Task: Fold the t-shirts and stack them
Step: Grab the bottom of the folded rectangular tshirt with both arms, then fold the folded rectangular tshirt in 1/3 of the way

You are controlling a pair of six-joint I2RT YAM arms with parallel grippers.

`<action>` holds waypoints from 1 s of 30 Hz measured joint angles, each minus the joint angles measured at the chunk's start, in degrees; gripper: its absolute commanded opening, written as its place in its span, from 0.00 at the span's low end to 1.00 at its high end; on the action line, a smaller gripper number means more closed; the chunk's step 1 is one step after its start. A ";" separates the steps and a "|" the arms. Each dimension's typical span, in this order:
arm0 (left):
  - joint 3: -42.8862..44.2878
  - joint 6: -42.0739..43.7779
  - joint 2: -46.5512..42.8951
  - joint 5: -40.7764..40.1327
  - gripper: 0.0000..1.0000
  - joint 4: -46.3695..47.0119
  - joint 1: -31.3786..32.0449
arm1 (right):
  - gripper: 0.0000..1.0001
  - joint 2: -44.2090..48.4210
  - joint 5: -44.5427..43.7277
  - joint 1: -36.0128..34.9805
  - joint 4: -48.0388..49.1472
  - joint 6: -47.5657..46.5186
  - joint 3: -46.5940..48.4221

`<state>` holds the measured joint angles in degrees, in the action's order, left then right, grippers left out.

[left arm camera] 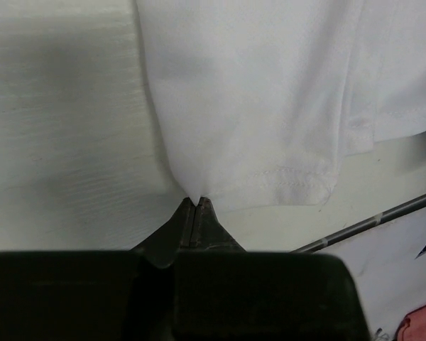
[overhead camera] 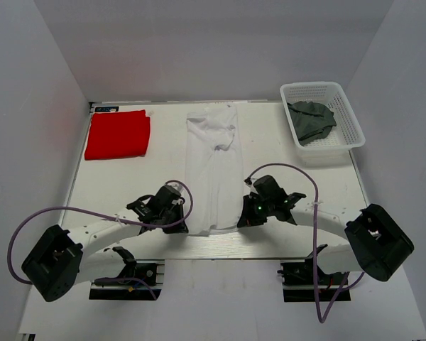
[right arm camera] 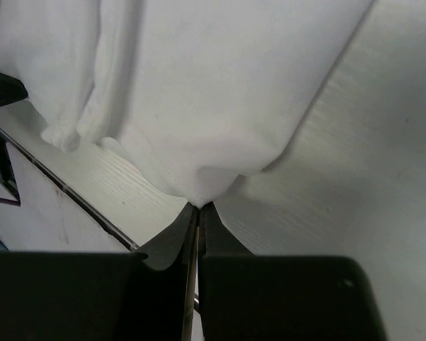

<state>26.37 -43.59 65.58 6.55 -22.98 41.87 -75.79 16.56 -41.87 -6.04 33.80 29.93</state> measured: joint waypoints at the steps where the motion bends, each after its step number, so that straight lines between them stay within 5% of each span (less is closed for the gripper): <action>1: 0.59 0.13 -0.42 -0.59 0.00 -0.59 -0.02 | 0.00 0.24 -0.37 0.00 0.24 -0.39 0.35; 8: 10.08 1.25 0.42 -8.48 0.00 -2.60 -0.33 | 0.00 1.07 -5.75 0.13 2.14 -1.97 5.42; 18: 31.06 4.07 17.25 -21.20 0.00 -3.82 -3.56 | 0.00 -5.20 -15.52 3.30 1.99 -2.78 18.64; 30: 47.21 11.98 30.49 -22.88 0.00 -1.92 -10.49 | 0.00 -16.76 -19.21 8.57 3.45 -4.24 31.34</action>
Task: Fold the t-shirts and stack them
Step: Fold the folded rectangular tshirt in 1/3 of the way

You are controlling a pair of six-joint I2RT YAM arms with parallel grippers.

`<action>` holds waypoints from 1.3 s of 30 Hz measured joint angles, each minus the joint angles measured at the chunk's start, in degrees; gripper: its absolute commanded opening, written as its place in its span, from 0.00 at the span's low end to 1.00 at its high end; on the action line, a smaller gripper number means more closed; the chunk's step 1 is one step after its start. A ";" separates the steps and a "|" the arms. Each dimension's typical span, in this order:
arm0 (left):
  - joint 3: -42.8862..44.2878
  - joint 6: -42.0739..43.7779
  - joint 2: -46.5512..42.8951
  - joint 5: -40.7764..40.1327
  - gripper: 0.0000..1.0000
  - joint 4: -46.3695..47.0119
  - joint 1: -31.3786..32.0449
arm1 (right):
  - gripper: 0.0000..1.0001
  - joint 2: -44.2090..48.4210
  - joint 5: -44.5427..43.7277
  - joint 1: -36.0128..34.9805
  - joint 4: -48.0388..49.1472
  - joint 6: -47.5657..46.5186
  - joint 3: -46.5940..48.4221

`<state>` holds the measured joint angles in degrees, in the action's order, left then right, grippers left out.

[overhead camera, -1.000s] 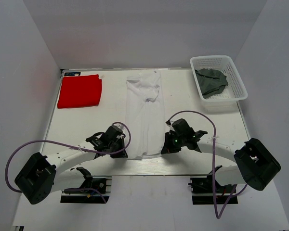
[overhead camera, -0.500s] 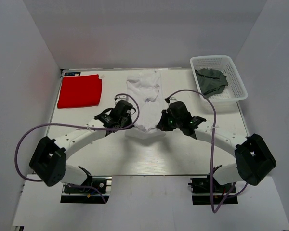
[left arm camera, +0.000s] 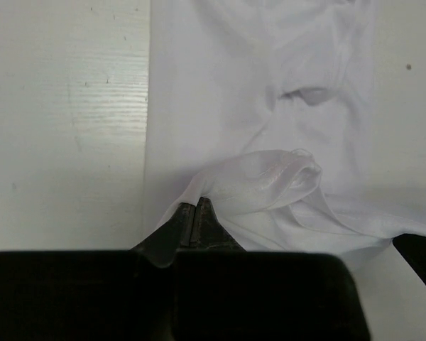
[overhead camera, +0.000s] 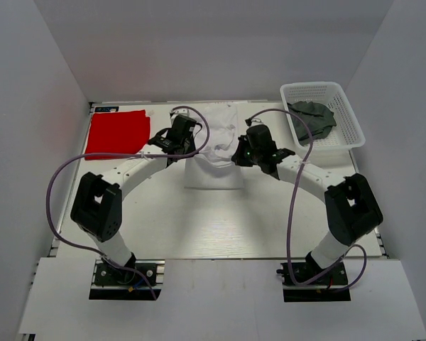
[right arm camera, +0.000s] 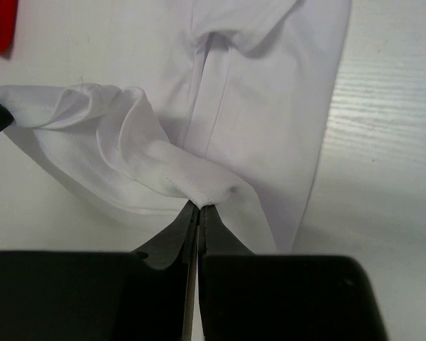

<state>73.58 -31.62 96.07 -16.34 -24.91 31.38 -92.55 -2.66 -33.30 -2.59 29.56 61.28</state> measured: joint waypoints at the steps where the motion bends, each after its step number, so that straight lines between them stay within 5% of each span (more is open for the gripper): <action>1: 0.76 0.39 0.96 0.28 0.00 0.39 -0.42 | 0.00 -1.14 0.02 0.42 -0.04 -0.13 1.14; 14: 11.89 4.15 15.45 7.48 0.00 1.46 -5.20 | 0.00 -14.43 4.44 4.74 -0.70 -0.37 12.33; 17: 13.57 4.15 18.16 8.33 0.22 1.27 -6.08 | 0.37 -17.46 5.40 5.49 -1.46 0.46 15.37; 18: 14.62 4.15 19.17 8.52 0.63 0.85 -6.45 | 0.59 -18.51 5.42 5.75 -2.10 0.79 16.76; 20: 17.18 4.22 21.14 8.79 0.95 0.37 -7.08 | 0.73 -20.20 5.49 6.29 -3.30 1.40 19.47; 21: 18.38 3.93 21.88 8.79 1.00 0.26 -7.43 | 0.74 -20.81 5.55 6.60 -3.61 1.25 20.68; 25: 19.87 3.98 21.49 8.52 1.00 0.15 -8.44 | 0.90 -19.96 5.84 7.08 -3.58 1.20 21.22; 27: 17.88 4.00 19.19 8.39 1.00 0.83 -8.81 | 0.90 -17.90 6.16 7.02 -2.58 1.36 18.73; 39: -17.09 1.99 -9.99 13.84 1.00 6.60 -7.37 | 0.90 -1.40 11.41 4.92 1.09 1.88 -6.67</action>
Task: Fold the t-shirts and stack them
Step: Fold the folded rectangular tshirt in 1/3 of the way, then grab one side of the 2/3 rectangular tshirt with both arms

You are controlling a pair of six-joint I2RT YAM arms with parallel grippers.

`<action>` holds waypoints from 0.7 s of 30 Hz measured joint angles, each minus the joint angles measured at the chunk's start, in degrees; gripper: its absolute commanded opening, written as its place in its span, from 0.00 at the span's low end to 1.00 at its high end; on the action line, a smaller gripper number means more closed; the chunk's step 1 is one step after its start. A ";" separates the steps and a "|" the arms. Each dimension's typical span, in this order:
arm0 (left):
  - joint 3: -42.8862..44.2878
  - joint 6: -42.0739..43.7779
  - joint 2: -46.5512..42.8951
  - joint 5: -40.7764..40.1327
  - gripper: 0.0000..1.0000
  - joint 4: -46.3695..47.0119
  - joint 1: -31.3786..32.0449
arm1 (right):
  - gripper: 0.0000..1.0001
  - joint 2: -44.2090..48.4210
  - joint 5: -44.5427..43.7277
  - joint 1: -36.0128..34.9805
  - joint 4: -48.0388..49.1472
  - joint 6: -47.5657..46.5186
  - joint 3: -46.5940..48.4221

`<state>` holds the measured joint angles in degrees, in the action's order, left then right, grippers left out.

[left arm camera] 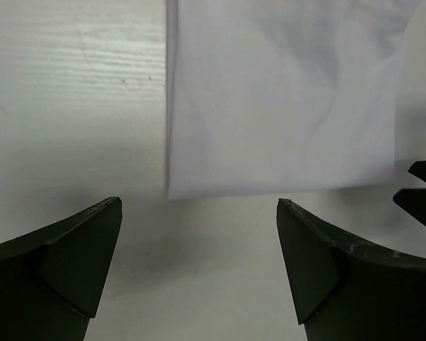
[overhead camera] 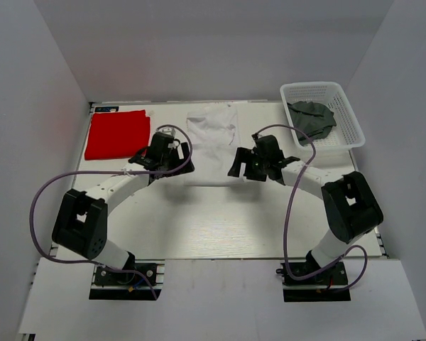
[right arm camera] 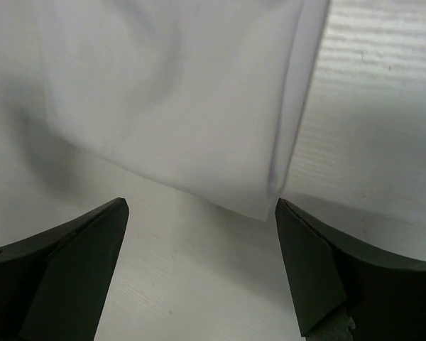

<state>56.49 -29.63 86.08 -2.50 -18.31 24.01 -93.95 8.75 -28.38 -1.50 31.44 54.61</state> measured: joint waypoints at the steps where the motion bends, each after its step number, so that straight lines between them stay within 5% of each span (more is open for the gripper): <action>1: -1.42 -0.22 -0.28 0.92 1.00 0.46 0.17 | 0.90 -0.07 0.00 0.00 -0.22 0.37 -0.83; 8: -2.99 -1.90 2.64 4.11 0.98 0.98 0.31 | 0.82 -2.03 0.04 0.13 -1.68 2.45 -1.27; 13: -2.99 -2.54 7.34 5.16 0.81 1.01 0.31 | 0.66 -4.57 0.11 0.20 -1.70 3.41 -1.18; 17: -2.80 -2.73 10.16 6.01 0.62 1.66 0.24 | 0.39 -6.01 0.07 0.20 -1.73 4.04 -0.63; 18: -2.78 -2.78 10.36 6.14 0.53 1.84 0.24 | 0.24 -6.60 0.31 0.24 -1.75 4.37 -0.46; 21: -2.73 -2.82 11.21 6.73 0.35 2.01 0.24 | 0.09 -7.96 0.24 0.24 -1.90 4.74 0.35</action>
<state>53.76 -32.45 97.30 4.23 -16.29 24.25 -101.91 8.99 -28.14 -3.40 36.18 54.96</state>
